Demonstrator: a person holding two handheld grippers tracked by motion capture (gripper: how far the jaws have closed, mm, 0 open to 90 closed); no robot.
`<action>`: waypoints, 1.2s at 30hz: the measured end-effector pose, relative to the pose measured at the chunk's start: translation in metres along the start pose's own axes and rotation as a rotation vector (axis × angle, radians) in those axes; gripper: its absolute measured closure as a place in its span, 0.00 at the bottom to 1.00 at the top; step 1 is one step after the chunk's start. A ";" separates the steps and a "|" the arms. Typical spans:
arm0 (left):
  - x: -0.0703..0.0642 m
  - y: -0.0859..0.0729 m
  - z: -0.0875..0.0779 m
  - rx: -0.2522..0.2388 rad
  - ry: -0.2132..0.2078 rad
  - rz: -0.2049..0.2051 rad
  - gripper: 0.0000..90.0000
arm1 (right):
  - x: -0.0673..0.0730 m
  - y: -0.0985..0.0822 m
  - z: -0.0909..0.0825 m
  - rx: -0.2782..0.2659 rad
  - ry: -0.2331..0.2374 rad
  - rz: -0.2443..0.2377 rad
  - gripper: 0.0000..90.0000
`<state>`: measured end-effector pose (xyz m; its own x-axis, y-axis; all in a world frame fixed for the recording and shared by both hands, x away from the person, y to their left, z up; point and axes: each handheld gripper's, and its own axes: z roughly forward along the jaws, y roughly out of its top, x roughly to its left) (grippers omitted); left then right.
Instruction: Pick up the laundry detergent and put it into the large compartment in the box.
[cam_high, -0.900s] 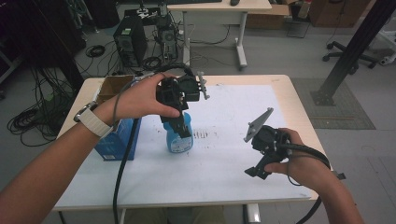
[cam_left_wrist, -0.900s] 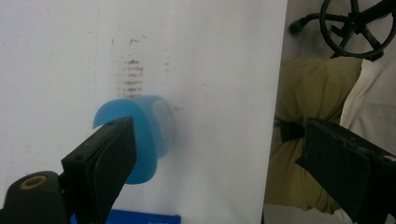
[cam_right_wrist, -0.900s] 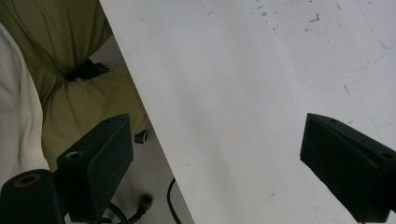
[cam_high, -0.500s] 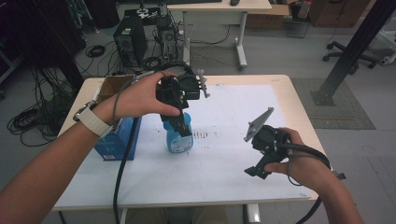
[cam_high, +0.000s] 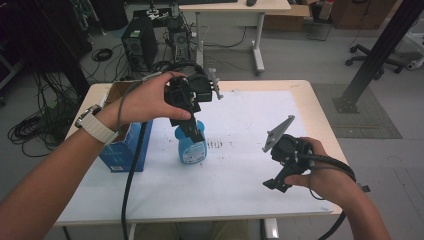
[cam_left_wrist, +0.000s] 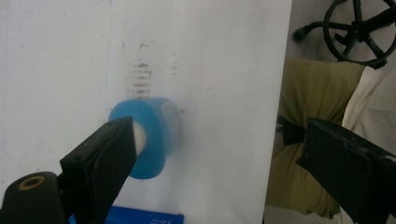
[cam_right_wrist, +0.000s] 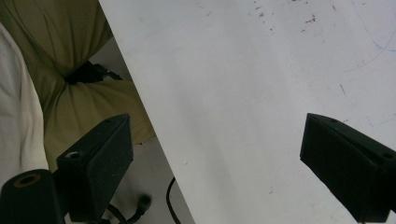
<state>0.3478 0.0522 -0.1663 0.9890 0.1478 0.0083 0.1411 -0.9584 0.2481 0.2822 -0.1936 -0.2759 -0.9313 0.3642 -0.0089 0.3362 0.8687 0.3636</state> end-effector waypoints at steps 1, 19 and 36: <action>0.000 0.000 0.000 0.000 0.004 -0.001 0.12 | 0.000 0.000 0.000 0.002 0.001 -0.001 0.11; 0.009 -0.002 -0.006 -0.011 0.048 -0.042 0.08 | -0.001 0.002 0.002 -0.002 0.006 -0.001 0.12; 0.025 -0.002 -0.001 -0.011 0.078 -0.094 0.08 | -0.002 0.001 0.002 -0.006 0.014 -0.005 0.12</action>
<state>0.3724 0.0582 -0.1661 0.9649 0.2558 0.0602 0.2320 -0.9367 0.2624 0.2852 -0.1927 -0.2770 -0.9347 0.3554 0.0021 0.3311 0.8686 0.3688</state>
